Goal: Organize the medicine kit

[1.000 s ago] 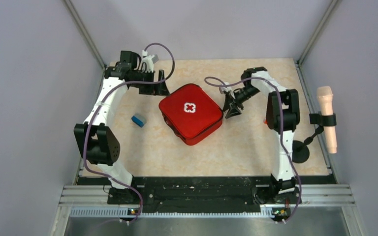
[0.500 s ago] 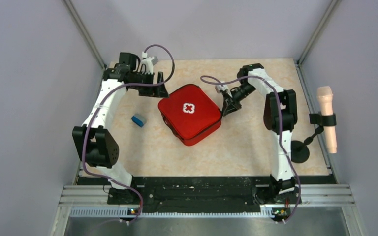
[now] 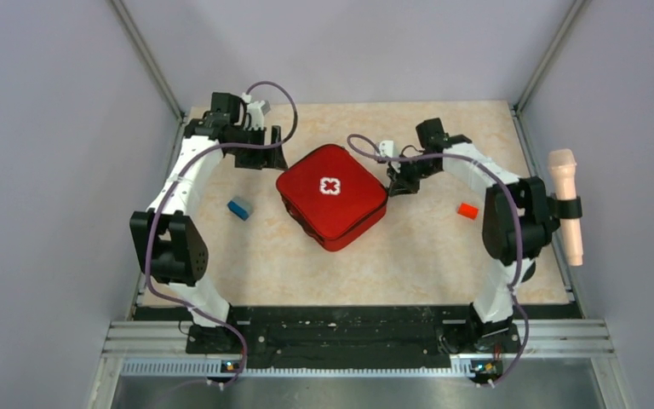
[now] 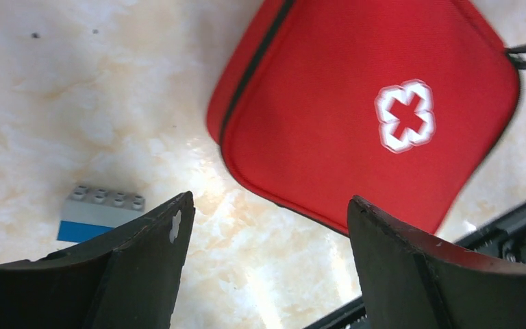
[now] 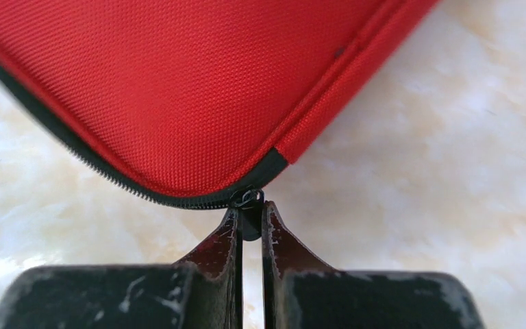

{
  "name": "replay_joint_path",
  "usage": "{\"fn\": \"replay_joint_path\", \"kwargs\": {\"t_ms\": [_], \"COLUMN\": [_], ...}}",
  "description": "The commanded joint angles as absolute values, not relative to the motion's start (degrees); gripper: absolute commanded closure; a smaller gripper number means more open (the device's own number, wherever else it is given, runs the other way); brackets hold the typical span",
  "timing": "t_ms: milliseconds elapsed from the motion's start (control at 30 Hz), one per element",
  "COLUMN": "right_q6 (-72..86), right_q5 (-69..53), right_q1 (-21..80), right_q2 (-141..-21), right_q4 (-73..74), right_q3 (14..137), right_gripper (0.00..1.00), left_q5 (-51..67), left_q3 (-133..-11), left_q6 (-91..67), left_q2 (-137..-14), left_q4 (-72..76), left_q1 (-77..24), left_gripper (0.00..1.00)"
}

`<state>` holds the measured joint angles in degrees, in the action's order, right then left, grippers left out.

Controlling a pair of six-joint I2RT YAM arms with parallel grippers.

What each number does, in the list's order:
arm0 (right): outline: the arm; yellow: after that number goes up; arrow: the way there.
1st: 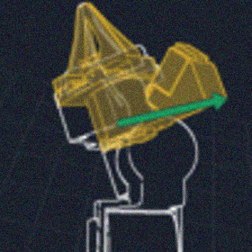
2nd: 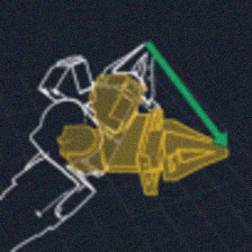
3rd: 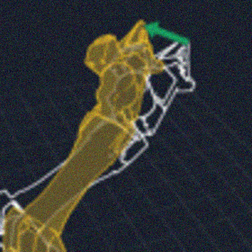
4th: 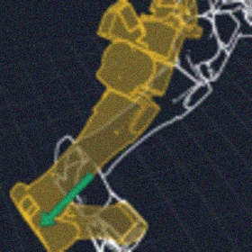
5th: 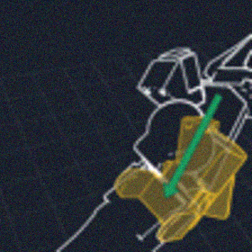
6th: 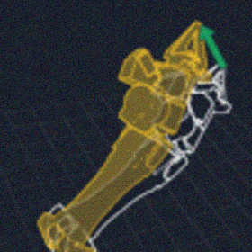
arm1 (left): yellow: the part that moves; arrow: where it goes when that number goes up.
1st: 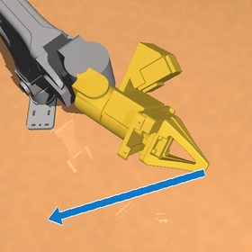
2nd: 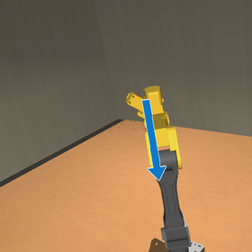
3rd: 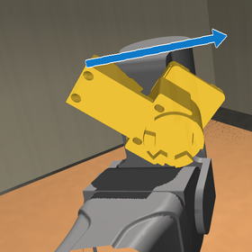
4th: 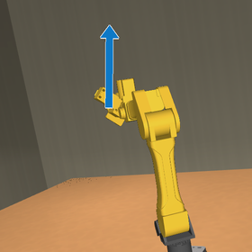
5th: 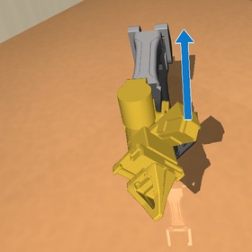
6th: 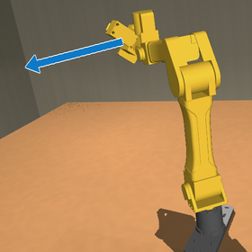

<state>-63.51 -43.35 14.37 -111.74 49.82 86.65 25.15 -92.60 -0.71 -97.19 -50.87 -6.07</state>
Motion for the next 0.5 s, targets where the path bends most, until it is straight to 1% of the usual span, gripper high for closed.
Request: {"fn": "replay_joint_path", "kwargs": {"t_ms": [0,100,233,367,467], "right_q6": [-41.9,-39.6,-38.3,-35.2,-33.5], "right_q5": [-29.5,-23.5,-17.5,-11.4,-9.4], "right_q1": [15.4,17.4,19.0,19.2,19.2], "right_q2": [-100.3,-98.4,-99.5,-99.9,-99.4], "right_q4": [12.2,5.0,2.9,1.6,0.5], "right_q3": [73.8,68.8,68.4,68.2,67.2], "right_gripper": [1.0,1.0,1.0,1.0,1.0], "left_q5": [16.0,17.4,21.3,30.2,38.6], "left_q3": [-96.7,-101.1,-106.9,-110.2,-108.4], "left_q6": [-6.0,-7.5,-9.0,-10.5,-12.3], "left_q2": [-101.6,-107.0,-114.9,-120.3,-121.4], "left_q4": [-46.4,-44.9,-43.5,-42.2,-41.0], "left_q1": [-6.0,-5.9,-5.9,-5.8,-5.8], "left_gripper": [0.14,0.13,0.13,0.13,0.14]}}
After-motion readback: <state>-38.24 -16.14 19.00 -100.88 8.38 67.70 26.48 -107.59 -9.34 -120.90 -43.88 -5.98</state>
